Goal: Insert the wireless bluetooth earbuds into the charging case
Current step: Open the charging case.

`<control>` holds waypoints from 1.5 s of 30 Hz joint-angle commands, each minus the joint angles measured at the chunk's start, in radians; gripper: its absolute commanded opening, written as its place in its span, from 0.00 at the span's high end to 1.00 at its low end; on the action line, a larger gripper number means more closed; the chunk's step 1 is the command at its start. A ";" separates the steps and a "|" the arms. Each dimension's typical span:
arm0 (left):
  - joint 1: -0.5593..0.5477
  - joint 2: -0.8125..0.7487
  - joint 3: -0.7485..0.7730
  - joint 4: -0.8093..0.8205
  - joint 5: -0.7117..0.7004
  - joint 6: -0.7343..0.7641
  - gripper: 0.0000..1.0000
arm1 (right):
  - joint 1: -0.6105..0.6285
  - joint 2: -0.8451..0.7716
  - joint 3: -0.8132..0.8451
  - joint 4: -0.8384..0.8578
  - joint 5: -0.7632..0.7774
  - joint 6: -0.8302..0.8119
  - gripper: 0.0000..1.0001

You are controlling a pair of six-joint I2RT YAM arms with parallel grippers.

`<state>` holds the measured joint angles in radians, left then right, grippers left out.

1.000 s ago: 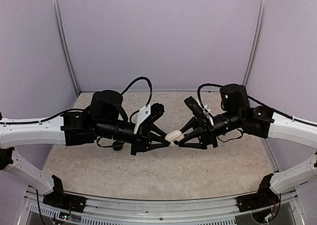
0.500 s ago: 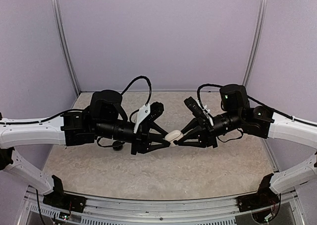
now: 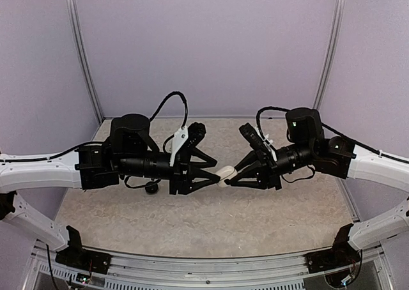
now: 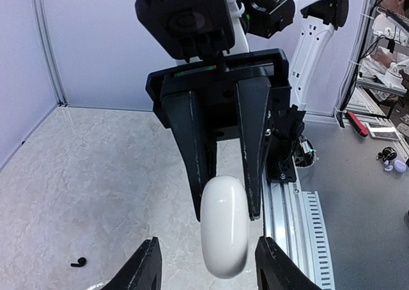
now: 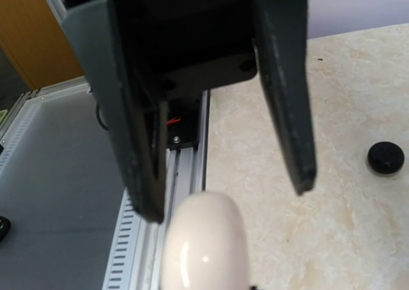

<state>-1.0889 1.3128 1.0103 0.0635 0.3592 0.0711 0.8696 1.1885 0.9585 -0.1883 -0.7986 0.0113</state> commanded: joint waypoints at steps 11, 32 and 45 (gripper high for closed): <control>0.004 0.030 0.036 0.009 -0.088 -0.008 0.48 | 0.011 -0.046 -0.013 0.050 -0.007 -0.015 0.96; 0.055 -0.033 0.006 0.085 -0.111 -0.065 0.51 | 0.032 -0.049 -0.024 0.021 0.021 -0.072 0.98; 0.064 -0.096 -0.053 0.149 -0.005 -0.048 0.41 | 0.032 -0.079 -0.057 0.061 0.071 -0.067 0.99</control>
<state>-1.0214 1.2678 0.9874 0.1474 0.2642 0.0071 0.8921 1.1339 0.9218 -0.1608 -0.7525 -0.0525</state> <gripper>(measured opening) 0.571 0.224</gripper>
